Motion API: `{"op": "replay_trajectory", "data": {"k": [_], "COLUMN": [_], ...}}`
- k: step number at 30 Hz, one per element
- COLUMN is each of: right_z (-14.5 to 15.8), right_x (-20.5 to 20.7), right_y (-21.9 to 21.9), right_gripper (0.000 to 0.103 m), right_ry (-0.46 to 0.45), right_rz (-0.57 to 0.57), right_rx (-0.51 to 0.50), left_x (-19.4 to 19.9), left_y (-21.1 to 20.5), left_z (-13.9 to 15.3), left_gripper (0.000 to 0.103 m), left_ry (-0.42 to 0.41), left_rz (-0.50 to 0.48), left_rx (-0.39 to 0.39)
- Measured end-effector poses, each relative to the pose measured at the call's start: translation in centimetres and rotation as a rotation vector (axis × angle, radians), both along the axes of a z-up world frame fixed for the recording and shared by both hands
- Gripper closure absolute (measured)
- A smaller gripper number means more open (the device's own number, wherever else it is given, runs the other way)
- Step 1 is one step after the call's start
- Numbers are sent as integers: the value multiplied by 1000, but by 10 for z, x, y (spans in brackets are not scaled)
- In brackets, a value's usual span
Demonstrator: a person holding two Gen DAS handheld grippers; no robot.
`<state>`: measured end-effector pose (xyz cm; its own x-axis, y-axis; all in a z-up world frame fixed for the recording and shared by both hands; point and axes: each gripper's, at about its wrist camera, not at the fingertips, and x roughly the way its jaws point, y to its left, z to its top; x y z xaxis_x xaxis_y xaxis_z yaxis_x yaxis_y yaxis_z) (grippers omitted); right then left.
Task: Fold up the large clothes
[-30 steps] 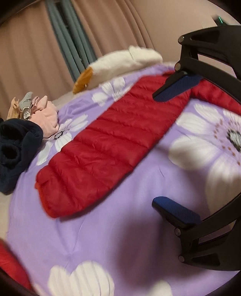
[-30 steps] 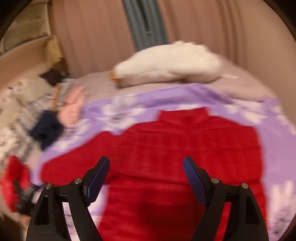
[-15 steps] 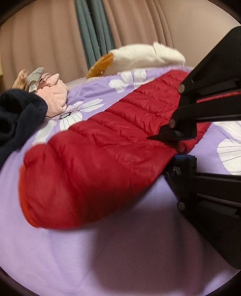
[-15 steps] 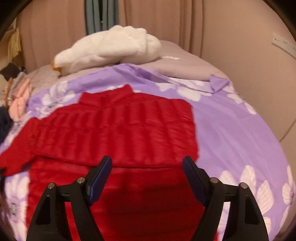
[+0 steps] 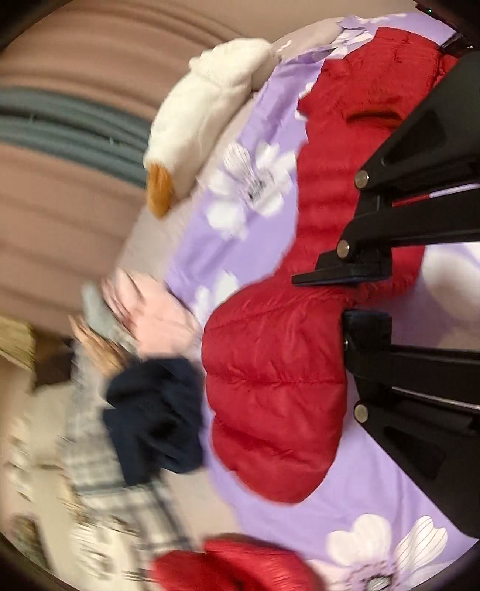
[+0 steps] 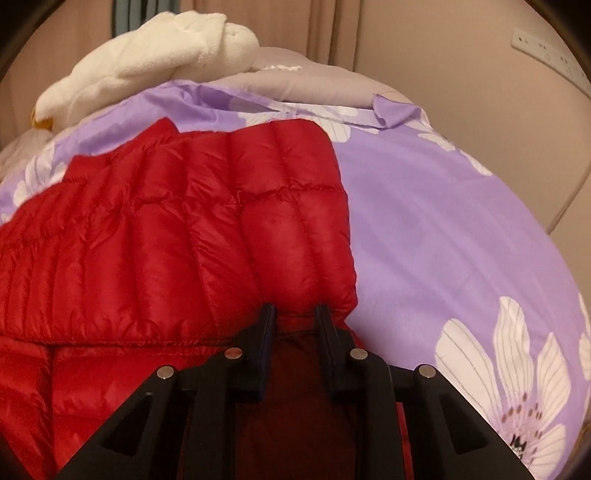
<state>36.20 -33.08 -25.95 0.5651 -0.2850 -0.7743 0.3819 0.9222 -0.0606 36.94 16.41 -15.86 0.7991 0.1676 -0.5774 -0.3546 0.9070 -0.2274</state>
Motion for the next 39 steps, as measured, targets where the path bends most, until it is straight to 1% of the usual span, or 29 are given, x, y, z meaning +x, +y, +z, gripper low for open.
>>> {"op": "replay_trajectory", "data": {"k": [2,3,4,6,7,8,11,13,17,19,20,22,24,25,26,27,28,29,31,33,35,36,37,39], "right_z": [1,2,7,15,19,25,43,54,68,71,71,70,70,71,72,74,76,78,83,88,93,96,97,100], "right_x": [-3,-8,-14,-28,-35,-44,-71,-89,-117,-130,-136,-143,-150,-152,-154,-155,-156,-157,-155,-149,-144,-139,-136,-122], "right_y": [-5,-11,-16,-27,-32,-39,-65,-87,-116,-127,-130,-136,-137,-136,-135,-133,-130,-128,-123,-114,-102,-93,-87,-70], "right_gripper": [79,79,79,79,79,79,79,79,79,79,79,79,78,76,71,65,60,59,59,59,55,49,46,46], "right_ry": [-20,-35,-47,-82,-95,-107,-146,-168,-199,-210,-212,-203,-186,-187,-192,-198,-200,-202,-209,-223,-229,-231,-233,-231], "right_rz": [1,4,10,20,18,13,-48,-86,-135,-169,-180,-192,-197,-192,-184,-177,-173,-174,-171,-144,-125,-108,-93,-58], "right_rx": [34,79,116,171,173,155,77,63,57,75,90,115,122,121,117,106,96,91,101,124,123,116,110,93], "left_x": [7,12,16,18,15,15,16,13,-1,-4,-5,-6,-10,-11,-17,-21,-26,-28,-33,-31,-31,-34,-33,-27], "left_y": [-33,-48,-73,-114,-137,-154,-221,-268,-356,-397,-409,-434,-443,-448,-445,-439,-432,-425,-411,-397,-374,-365,-347,-318], "left_z": [18,24,34,48,54,59,68,66,53,39,31,12,0,-3,-5,-3,3,9,21,31,37,40,40,37], "left_gripper": [92,92,92,92,92,92,92,92,92,88,85,78,54,49,43,39,37,32,31,31,31,31,31,33], "left_ry": [-17,-28,-55,-88,-107,-121,-146,-143,-115,-62,-37,24,84,107,100,74,29,7,-30,-52,-72,-80,-84,-82], "left_rz": [-53,-69,-105,-182,-227,-260,-367,-456,-616,-674,-685,-707,-767,-777,-782,-785,-779,-769,-740,-697,-637,-609,-561,-490], "left_rx": [44,64,95,119,118,113,78,43,20,29,34,75,107,123,128,122,115,116,118,113,122,129,139,139]}}
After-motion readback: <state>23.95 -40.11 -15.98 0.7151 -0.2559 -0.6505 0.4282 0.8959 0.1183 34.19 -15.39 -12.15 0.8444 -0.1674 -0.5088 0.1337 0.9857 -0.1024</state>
